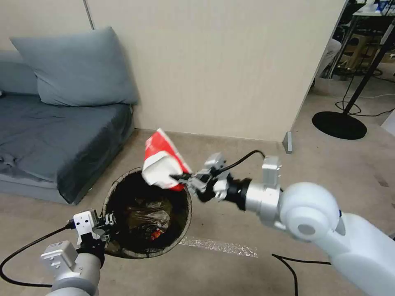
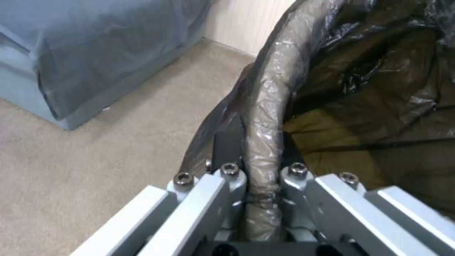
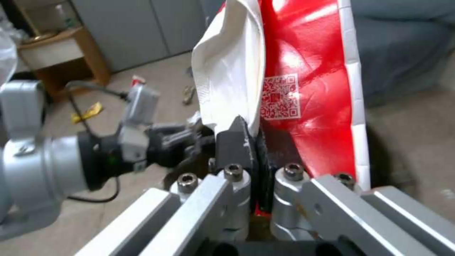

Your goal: Pick up the trash bin, then pick up the garbage from the floor and place it into the trash bin.

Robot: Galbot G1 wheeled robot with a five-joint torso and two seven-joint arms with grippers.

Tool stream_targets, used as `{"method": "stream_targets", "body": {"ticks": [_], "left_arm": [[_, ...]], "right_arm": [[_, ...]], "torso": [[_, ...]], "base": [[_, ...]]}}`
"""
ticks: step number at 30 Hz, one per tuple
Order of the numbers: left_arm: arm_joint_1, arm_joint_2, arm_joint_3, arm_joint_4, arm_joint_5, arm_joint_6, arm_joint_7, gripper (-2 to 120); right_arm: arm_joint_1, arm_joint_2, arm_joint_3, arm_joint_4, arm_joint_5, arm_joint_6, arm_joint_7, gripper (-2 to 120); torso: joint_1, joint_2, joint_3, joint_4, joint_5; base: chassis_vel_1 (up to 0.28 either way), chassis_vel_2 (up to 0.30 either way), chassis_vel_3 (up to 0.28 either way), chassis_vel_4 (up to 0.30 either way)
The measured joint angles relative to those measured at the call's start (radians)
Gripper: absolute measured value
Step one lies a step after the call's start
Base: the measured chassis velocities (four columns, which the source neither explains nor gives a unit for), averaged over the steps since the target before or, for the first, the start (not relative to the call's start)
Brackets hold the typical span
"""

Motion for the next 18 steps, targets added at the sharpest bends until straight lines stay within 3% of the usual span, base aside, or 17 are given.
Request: {"method": "stream_targets", "body": {"ticks": [18], "left_arm": [[0.0, -0.012, 0.001, 0.0, 0.001, 0.001, 0.0, 3]], "right_arm": [[0.006, 0.049, -0.163, -0.053, -0.11, 0.0, 0.027, 0]], "torso": [[0.0, 0.0, 0.0, -0.0001, 0.0001]], "base": [[0.0, 0.0, 0.0, 0.0]]}}
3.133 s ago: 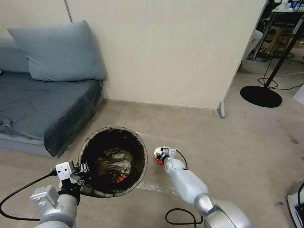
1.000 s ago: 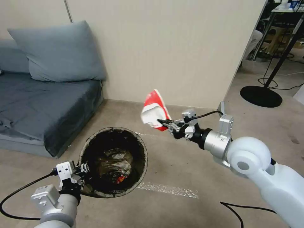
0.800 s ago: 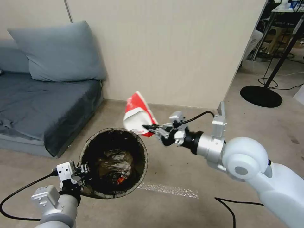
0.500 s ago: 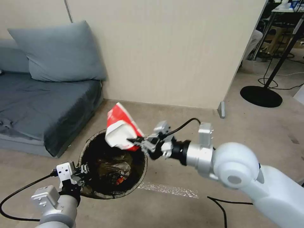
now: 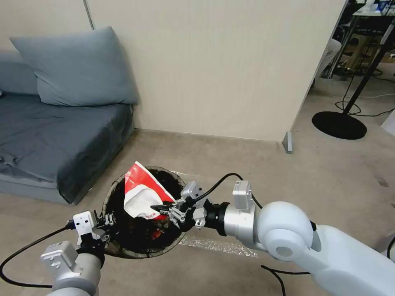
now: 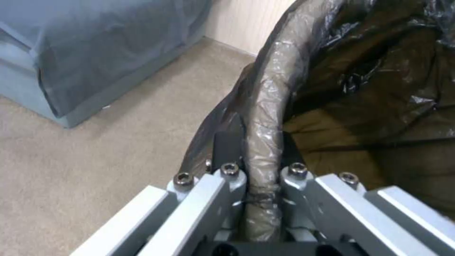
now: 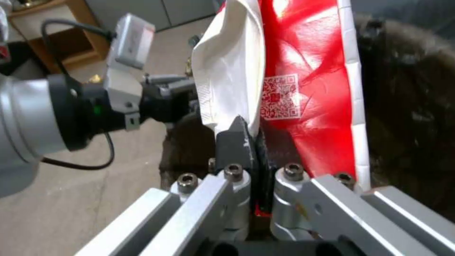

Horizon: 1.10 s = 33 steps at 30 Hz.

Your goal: Pick up the trash bin, then pick up the garbage from the floor and place it into the trash bin.

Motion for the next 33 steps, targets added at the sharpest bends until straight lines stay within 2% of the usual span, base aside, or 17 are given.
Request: {"method": "stream_targets", "body": {"ticks": [6, 8, 10, 14, 15, 19, 21, 25, 26, 33], "left_arm": [[0.0, -0.002, 0.0, 0.0, 0.001, 0.0, 0.0, 3], [0.0, -0.002, 0.0, 0.0, 0.001, 0.0, 0.0, 3], [0.0, -0.002, 0.0, 0.0, 0.001, 0.0, 0.0, 3], [0.0, -0.004, 0.0, 0.0, 0.001, 0.0, 0.0, 3], [0.0, -0.004, 0.0, 0.0, 0.001, 0.0, 0.0, 3], [0.0, -0.005, -0.001, 0.0, 0.001, -0.002, 0.001, 3], [0.0, -0.005, -0.001, 0.0, 0.001, -0.003, 0.002, 3], [0.001, -0.006, -0.002, 0.0, 0.001, -0.003, 0.002, 3], [0.001, -0.006, -0.002, 0.0, 0.001, -0.003, 0.002, 3], [0.002, -0.009, -0.001, 0.0, 0.001, -0.003, 0.003, 3]], "right_arm": [[0.002, 0.023, -0.031, -0.025, -0.037, 0.001, 0.01, 3], [0.006, 0.037, -0.046, -0.041, -0.051, 0.001, 0.019, 13], [0.008, 0.041, -0.048, -0.047, -0.054, 0.001, 0.02, 15], [0.015, 0.056, -0.058, -0.061, -0.058, 0.0, 0.028, 34], [0.015, 0.056, -0.058, -0.061, -0.058, 0.0, 0.028, 34], [0.019, 0.068, -0.067, -0.075, -0.065, 0.0, 0.031, 51], [0.019, 0.071, -0.067, -0.078, -0.067, 0.0, 0.033, 53], [0.021, 0.081, -0.065, -0.082, -0.068, 0.0, 0.039, 74], [0.021, 0.081, -0.065, -0.082, -0.068, 0.0, 0.039, 74], [0.022, 0.083, -0.048, -0.052, -0.049, 0.0, 0.056, 97]], "torso": [[0.0, 0.0, 0.0, 0.0, 0.0], [0.0, 0.0, 0.0, 0.0, 0.0], [0.0, 0.0, 0.0, 0.0, -0.0001], [0.0, 0.0, 0.0, 0.0, -0.0001], [0.0, 0.0, 0.0, 0.0, -0.0001], [0.0, 0.0, 0.0, 0.0, 0.0], [0.0, 0.0, 0.0, 0.0, 0.0], [0.0, 0.0, 0.0, 0.0, 0.0], [0.0, 0.0, 0.0, 0.0, 0.0], [0.0, 0.0, 0.0, 0.0001, 0.0]], "base": [[0.0, 0.0, 0.0, 0.0], [0.0, 0.0, 0.0, 0.0], [0.0, 0.0, 0.0, 0.0], [0.0, 0.0, 0.0, 0.0], [0.0, 0.0, 0.0, 0.0], [0.0, 0.0, 0.0, 0.0], [0.0, 0.0, 0.0, 0.0], [0.0, 0.0, 0.0, 0.0], [0.0, 0.0, 0.0, 0.0], [0.0, 0.0, 0.0, 0.0]]}}
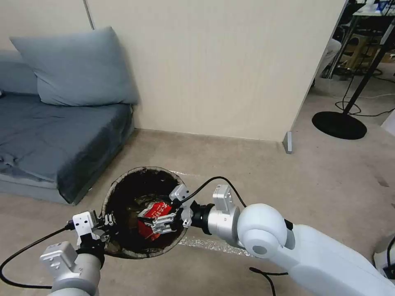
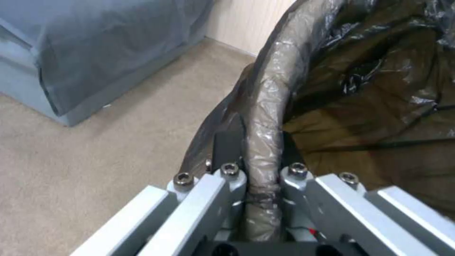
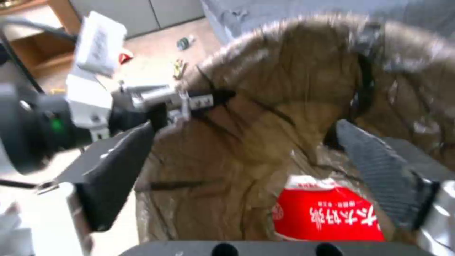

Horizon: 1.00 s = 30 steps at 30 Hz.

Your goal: Pick up the trash bin, then pick up the garbage from the floor and place it into the trash bin.

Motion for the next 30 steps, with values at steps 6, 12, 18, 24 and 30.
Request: {"method": "stream_targets", "body": {"ticks": [6, 12, 18, 24, 30], "left_arm": [[0.0, -0.003, -0.002, 0.0, 0.0, 0.0, 0.0, 3], [0.0, -0.006, -0.002, 0.0, 0.0, -0.001, 0.001, 3], [-0.002, -0.008, -0.002, 0.0, 0.001, -0.001, 0.001, 3], [-0.003, -0.011, -0.001, 0.0, 0.002, -0.001, 0.002, 3], [-0.002, -0.01, -0.005, 0.0, 0.002, -0.001, 0.002, 3]], "right_arm": [[-0.012, -0.034, 0.082, 0.066, 0.046, 0.006, 0.016, 100], [-0.073, -0.101, 0.212, 0.125, 0.069, 0.025, -0.008, 100], [-0.151, -0.143, 0.341, 0.144, 0.082, 0.055, -0.008, 100], [-0.203, -0.152, 0.457, 0.133, 0.092, 0.076, 0.014, 100], [-0.329, -0.15, 0.596, 0.106, 0.04, 0.1, -0.003, 100]], "torso": [[0.0, 0.0, 0.0, 0.0, 0.0], [0.0, 0.0, 0.0, -0.0001, 0.0002], [0.0, 0.0, 0.0, -0.0002, 0.0002], [0.0, 0.0, 0.0, 0.0, 0.0001], [0.0, 0.0, 0.0, -0.0001, 0.0002]], "base": [[0.0, 0.0, 0.0, 0.0], [0.0, 0.0, 0.0, 0.0], [0.0, 0.0, 0.0, 0.0], [0.0, 0.0, 0.0, 0.0], [0.0, 0.0, 0.0, 0.0]]}}
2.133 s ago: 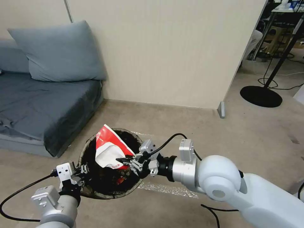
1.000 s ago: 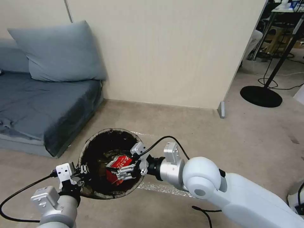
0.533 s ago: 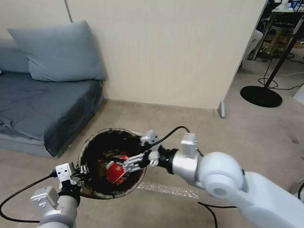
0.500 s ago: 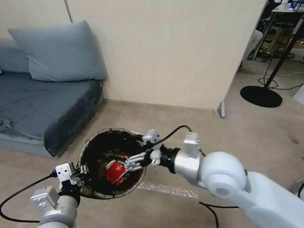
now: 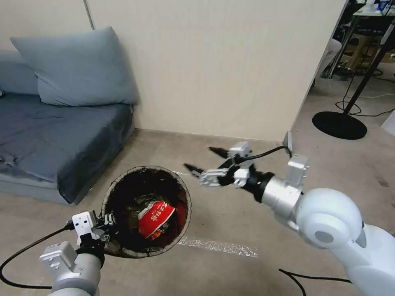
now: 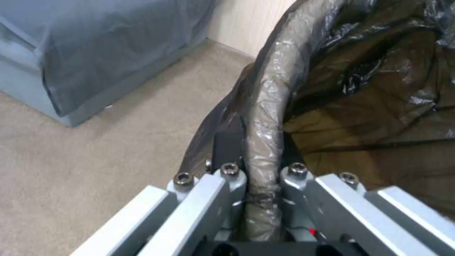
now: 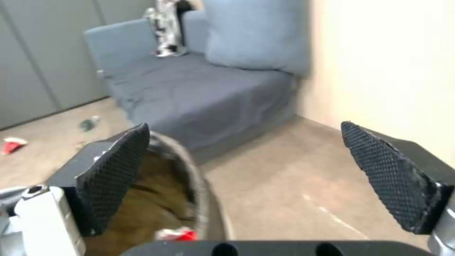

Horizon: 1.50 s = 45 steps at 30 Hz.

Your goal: Pick up the trash bin, then pick up the garbage from the floor and place it into the trash bin.

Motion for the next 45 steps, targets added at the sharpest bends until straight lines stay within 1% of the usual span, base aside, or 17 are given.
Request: {"method": "stream_targets", "body": {"ticks": [3, 7, 9, 10, 13, 15, 18, 19, 20, 24, 26, 28, 30, 34, 36, 40, 45], "left_arm": [[0.002, 0.001, -0.003, 0.0, 0.0, 0.0, 0.0, 3], [0.003, 0.002, -0.003, 0.0, 0.0, -0.001, 0.0, 3], [0.003, 0.004, -0.003, 0.0, 0.0, -0.001, 0.0, 3], [0.003, 0.004, -0.003, 0.0, 0.0, -0.001, 0.0, 3], [0.004, 0.006, -0.003, 0.0, 0.001, -0.001, 0.003, 3], [0.005, 0.006, -0.003, 0.0, 0.002, -0.002, 0.003, 3], [0.007, 0.009, -0.003, 0.0, 0.007, -0.004, 0.008, 3], [0.007, 0.011, -0.003, 0.0, 0.007, -0.004, 0.008, 3], [0.007, 0.011, -0.003, 0.0, 0.007, -0.004, 0.008, 3], [0.006, 0.025, -0.001, 0.0, 0.011, -0.004, 0.01, 3], [0.006, 0.026, -0.001, 0.0, 0.013, -0.004, 0.011, 3], [0.004, 0.026, 0.0, 0.0, 0.029, -0.011, 0.015, 3], [0.003, 0.026, 0.0, 0.0, 0.032, -0.012, 0.016, 3], [0.003, 0.028, 0.001, 0.0, 0.061, -0.022, 0.023, 3], [0.004, 0.03, 0.001, 0.0, 0.066, -0.025, 0.024, 3], [0.005, 0.041, 0.002, 0.0, 0.09, -0.037, 0.031, 3], [0.003, 0.045, 0.009, 0.0, 0.092, -0.043, 0.042, 3]], "right_arm": [[-0.126, 0.019, 0.11, -0.013, -0.1, 0.048, -0.048, 100], [-0.216, 0.048, 0.171, -0.022, -0.196, 0.111, -0.076, 100], [-0.309, 0.092, 0.214, -0.035, -0.313, 0.181, -0.096, 100], [-0.309, 0.092, 0.214, -0.035, -0.313, 0.181, -0.096, 100], [-0.405, 0.169, 0.238, -0.069, -0.48, 0.298, -0.105, 100], [-0.421, 0.186, 0.24, -0.078, -0.51, 0.32, -0.106, 100], [-0.486, 0.272, 0.244, -0.121, -0.632, 0.421, -0.106, 100], [-0.502, 0.294, 0.244, -0.135, -0.662, 0.45, -0.106, 100], [-0.502, 0.294, 0.244, -0.135, -0.662, 0.45, -0.106, 100], [-0.596, 0.405, 0.257, -0.181, -0.8, 0.575, -0.109, 100], [-0.608, 0.417, 0.26, -0.18, -0.81, 0.58, -0.109, 100], [-0.653, 0.459, 0.264, -0.165, -0.836, 0.598, -0.092, 100], [-0.663, 0.467, 0.264, -0.159, -0.845, 0.598, -0.084, 100], [-0.735, 0.555, 0.269, -0.115, -0.938, 0.605, -0.063, 100], [-0.747, 0.57, 0.269, -0.11, -0.952, 0.608, -0.061, 100], [-0.83, 0.654, 0.279, -0.08, -1.029, 0.654, -0.057, 100], [-0.858, 0.678, 0.285, -0.053, -1.047, 0.666, -0.057, 100]], "torso": [[0.0, 0.0, 0.0, 0.0, -0.0003], [0.0, 0.0, 0.0, -0.0001, -0.0001], [0.0, 0.0, 0.0, -0.0002, -0.0001], [0.0, 0.0, 0.0, -0.0002, -0.0001], [0.0, 0.0, 0.0, 0.0, -0.0002], [0.0, 0.0, 0.0, 0.0, -0.0002], [0.0, 0.0, 0.0, 0.0001, -0.0003], [0.0, 0.0, 0.0, 0.0001, -0.0003], [0.0, 0.0, 0.0, 0.0001, -0.0003], [0.0, 0.0, 0.0, 0.0, -0.0003], [0.0, 0.0, 0.0, 0.0, -0.0003], [0.0, 0.0, 0.0, 0.0, -0.0002], [0.0, 0.0, 0.0, 0.0001, -0.0003], [0.0, 0.0, 0.0, 0.0001, -0.0003], [0.0, 0.0, 0.0, 0.0001, -0.0003], [0.0, 0.0, 0.0, -0.0001, -0.0003], [0.0, 0.0, 0.0, 0.0, -0.0002]], "base": [[0.0, 0.0, 0.0, 0.0], [0.0, 0.0, 0.0, 0.0], [0.0, 0.0, 0.0, 0.0], [0.0, 0.0, 0.0, 0.0], [0.0, 0.0, 0.0, 0.0], [0.0, 0.0, 0.0, 0.0], [0.0, 0.0, 0.0, 0.0], [0.0, 0.0, 0.0, 0.0], [0.0, 0.0, 0.0, 0.0], [0.0, 0.0, 0.0, 0.0], [0.0, 0.0, 0.0, 0.0], [0.0, 0.0, 0.0, 0.0], [0.0, 0.0, 0.0, 0.0], [0.0, 0.0, 0.0, 0.0], [0.0, 0.0, 0.0, 0.0], [0.0, 0.0, 0.0, 0.0], [0.0, 0.0, 0.0, 0.0]]}}
